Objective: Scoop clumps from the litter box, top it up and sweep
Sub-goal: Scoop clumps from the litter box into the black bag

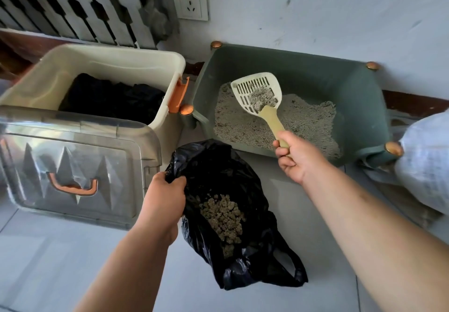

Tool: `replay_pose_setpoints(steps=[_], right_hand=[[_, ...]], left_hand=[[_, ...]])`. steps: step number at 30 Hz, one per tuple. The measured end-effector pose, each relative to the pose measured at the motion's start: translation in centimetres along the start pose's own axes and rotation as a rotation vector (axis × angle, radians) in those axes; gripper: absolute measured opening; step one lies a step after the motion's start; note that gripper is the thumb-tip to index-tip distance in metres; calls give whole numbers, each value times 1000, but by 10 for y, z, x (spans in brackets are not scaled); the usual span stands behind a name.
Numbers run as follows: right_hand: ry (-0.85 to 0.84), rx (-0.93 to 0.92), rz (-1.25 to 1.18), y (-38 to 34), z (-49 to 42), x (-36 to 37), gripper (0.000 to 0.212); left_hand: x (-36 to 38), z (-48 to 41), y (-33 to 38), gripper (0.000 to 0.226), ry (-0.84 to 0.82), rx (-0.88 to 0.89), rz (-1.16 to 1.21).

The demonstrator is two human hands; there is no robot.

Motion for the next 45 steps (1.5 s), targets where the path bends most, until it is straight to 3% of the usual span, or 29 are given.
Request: replay_pose_setpoints(steps=[35,40,45], right_hand=[[60,-26,190,17,59,-70,8],[-48,-45,301,17,71,-66,9],[-166,-83,558,22,91,-63,24]], left_hand=[[0,-14,-13,17,1,58,5],[-3,-14,-12,9,22,56,39],[-12,-18,-16,19,75,48,19]])
Point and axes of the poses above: each hand's wrist, its own z-axis away from the middle knuckle, its own x-axis out of the palm, y = z × x, the point moved 9 cm from there along -z, towards the middle knuckle, and after that the axes turned 6 degrees about x, right-handed, at the moved point
